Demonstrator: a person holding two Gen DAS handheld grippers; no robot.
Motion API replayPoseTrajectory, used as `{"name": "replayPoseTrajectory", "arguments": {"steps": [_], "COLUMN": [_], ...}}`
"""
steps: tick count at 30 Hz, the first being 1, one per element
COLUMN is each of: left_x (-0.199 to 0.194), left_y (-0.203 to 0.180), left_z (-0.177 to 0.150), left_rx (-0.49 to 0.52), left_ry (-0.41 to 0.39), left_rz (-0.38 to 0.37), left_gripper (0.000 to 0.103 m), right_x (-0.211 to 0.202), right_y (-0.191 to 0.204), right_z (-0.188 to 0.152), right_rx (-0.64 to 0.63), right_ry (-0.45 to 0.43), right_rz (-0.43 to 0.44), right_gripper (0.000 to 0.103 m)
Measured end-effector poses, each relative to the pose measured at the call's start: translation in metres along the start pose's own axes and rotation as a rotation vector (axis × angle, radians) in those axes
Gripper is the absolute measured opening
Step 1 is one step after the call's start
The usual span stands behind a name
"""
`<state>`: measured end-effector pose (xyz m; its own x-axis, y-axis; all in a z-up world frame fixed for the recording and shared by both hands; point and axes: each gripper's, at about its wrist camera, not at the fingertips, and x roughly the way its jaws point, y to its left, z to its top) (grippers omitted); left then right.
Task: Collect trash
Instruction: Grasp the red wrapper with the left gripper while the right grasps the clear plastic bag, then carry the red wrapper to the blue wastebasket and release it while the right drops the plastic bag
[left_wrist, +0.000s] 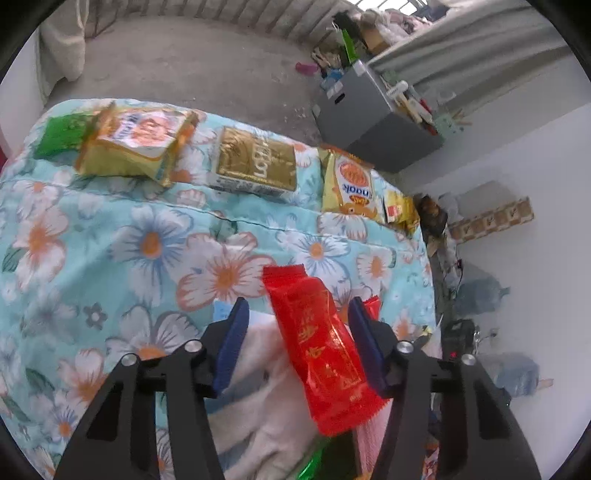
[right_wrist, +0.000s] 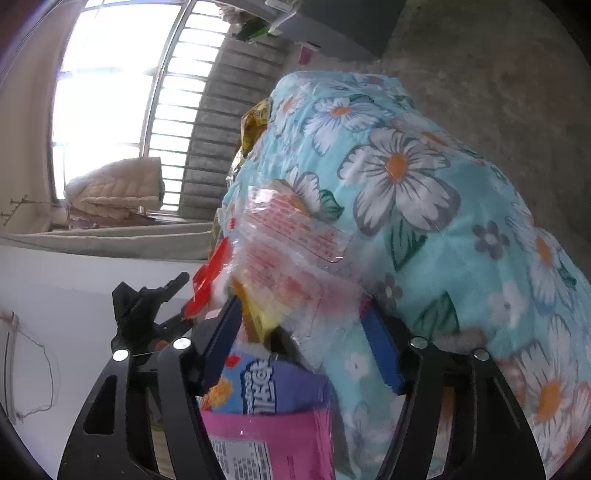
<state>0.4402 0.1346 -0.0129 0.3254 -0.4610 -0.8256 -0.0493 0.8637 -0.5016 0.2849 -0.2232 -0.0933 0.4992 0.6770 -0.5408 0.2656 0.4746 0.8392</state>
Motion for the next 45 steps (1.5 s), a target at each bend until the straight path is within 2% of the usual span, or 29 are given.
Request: {"name": "replayPoseTrajectory", "arguments": {"steps": [3,7,9,12,18,28,38,45], "left_x": [0.007,0.008,0.005,-0.005,-0.028,-0.103,-0.167,-0.176], "left_y": [-0.003,0.001,0.000,-0.001,-0.012,-0.038,-0.079,-0.123], "left_z": [0.001,0.000,0.000,-0.001,-0.006,-0.032,-0.090,-0.133], "left_rx": [0.024,0.027,0.032,0.048,0.094,0.201,0.314,0.380], "left_ry": [0.010,0.010,0.002,-0.024,-0.086,-0.234,-0.327,-0.330], "left_rz": [0.016,0.020,0.013,-0.002,-0.022,-0.058,-0.135,-0.204], "left_gripper": [0.041,0.018,0.012,0.008,0.006,0.005,0.005,0.005], "right_x": [-0.001,0.004,0.004,-0.002,-0.019,-0.043,-0.070,-0.105], "right_y": [-0.005,-0.010,-0.012,-0.013,-0.007,0.009,0.029,0.025], "right_z": [0.002,0.007,0.008,0.005,-0.006,-0.024,-0.043,-0.055], "right_rx": [0.010,0.035,0.045,0.051,0.028,-0.018,-0.098,-0.132], "right_ry": [-0.003,-0.012,-0.014,-0.024,-0.060,-0.086,-0.114,-0.168], "right_rz": [0.000,-0.003,-0.005,0.006,0.006,0.058,0.169,0.234], "right_gripper": [0.052,0.033,0.027,0.023,0.018,0.014,0.010,0.010]}}
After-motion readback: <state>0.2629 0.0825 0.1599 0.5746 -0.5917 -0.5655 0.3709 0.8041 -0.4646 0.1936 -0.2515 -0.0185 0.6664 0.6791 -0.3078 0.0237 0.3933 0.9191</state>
